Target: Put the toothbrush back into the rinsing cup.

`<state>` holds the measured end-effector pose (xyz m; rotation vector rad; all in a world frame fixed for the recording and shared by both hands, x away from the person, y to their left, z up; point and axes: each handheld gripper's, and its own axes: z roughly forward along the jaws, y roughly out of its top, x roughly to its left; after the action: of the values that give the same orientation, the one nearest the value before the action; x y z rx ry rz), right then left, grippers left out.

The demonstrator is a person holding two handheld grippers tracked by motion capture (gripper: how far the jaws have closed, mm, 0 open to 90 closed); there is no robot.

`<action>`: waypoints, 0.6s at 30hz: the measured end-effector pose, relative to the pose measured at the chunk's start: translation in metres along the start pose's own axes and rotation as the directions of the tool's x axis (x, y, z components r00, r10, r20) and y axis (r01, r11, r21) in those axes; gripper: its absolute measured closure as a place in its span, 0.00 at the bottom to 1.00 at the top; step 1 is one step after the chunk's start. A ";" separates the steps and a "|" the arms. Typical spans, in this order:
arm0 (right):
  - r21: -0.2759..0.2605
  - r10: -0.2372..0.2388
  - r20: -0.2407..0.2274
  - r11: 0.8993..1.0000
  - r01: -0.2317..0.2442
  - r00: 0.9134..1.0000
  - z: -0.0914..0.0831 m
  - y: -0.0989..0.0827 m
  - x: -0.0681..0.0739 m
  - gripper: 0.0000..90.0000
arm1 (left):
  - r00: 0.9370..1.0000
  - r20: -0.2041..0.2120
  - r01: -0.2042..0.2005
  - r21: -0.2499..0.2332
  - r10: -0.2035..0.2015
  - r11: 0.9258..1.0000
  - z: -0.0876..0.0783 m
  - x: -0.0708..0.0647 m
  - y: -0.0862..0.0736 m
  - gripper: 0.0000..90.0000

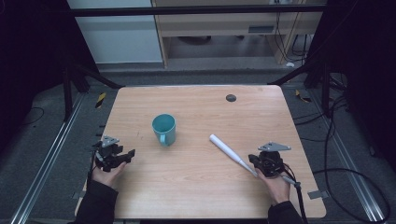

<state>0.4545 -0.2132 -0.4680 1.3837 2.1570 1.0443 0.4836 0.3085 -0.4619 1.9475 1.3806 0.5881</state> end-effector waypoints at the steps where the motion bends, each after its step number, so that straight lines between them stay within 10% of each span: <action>1: -0.004 -0.002 0.000 1.000 0.002 1.000 -0.001 0.000 -0.001 1.00 | 1.000 0.000 0.002 -0.003 -0.002 1.000 0.000 0.000 0.000 0.48; 18: 0.089 -0.023 -0.047 0.996 0.027 0.999 0.009 -0.011 0.027 1.00 | 1.000 0.003 0.002 0.000 -0.002 1.000 0.000 0.000 0.000 0.48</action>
<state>0.4420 -0.1886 -0.4803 1.3802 2.2743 0.9908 0.4834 0.3084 -0.4618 1.9455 1.3808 0.5840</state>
